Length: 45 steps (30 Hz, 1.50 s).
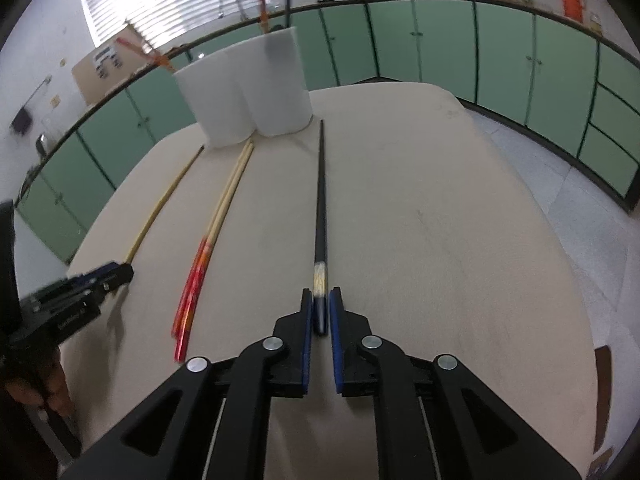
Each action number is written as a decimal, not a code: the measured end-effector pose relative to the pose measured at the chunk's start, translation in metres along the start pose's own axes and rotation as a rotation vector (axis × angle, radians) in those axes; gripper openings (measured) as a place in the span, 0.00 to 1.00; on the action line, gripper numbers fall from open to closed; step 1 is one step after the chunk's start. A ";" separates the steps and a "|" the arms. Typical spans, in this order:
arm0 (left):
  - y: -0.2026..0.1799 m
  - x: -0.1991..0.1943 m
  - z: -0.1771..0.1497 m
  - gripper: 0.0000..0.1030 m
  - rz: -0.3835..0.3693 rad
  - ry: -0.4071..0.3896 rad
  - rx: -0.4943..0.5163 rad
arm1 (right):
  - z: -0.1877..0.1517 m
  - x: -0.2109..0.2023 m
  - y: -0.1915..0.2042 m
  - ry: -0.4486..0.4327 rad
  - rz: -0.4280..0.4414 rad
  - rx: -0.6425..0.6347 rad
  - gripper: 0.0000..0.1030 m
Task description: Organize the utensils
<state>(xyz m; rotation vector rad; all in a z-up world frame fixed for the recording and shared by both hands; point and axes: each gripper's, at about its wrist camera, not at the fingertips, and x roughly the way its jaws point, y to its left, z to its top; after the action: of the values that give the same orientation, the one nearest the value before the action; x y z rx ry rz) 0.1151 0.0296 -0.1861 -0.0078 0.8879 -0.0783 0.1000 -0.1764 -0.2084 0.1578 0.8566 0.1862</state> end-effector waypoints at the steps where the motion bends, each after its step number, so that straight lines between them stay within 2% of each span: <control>1: 0.002 -0.003 -0.003 0.27 -0.011 0.000 -0.001 | -0.003 -0.002 0.001 0.000 -0.002 -0.010 0.11; 5: 0.008 -0.010 -0.011 0.27 -0.035 0.006 -0.013 | -0.014 -0.011 0.002 -0.002 -0.013 -0.060 0.12; 16: 0.008 -0.013 -0.012 0.28 -0.043 0.005 -0.011 | -0.009 -0.009 -0.004 0.018 0.028 -0.066 0.13; 26: 0.009 -0.011 -0.010 0.30 -0.048 0.009 -0.023 | 0.003 0.002 0.003 0.016 -0.013 -0.079 0.12; 40: 0.003 -0.011 -0.009 0.30 -0.006 0.011 0.004 | 0.001 0.001 0.003 0.011 -0.027 -0.092 0.12; 43: 0.001 -0.011 -0.009 0.19 0.008 0.009 0.014 | 0.001 0.001 0.002 0.011 -0.021 -0.086 0.12; 45: 0.000 -0.011 -0.009 0.08 0.016 0.009 0.017 | 0.002 0.002 0.001 0.012 -0.016 -0.080 0.12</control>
<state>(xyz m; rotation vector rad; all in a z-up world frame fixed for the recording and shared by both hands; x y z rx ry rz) 0.1008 0.0310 -0.1832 0.0159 0.8964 -0.0712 0.1024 -0.1749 -0.2082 0.0751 0.8611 0.2060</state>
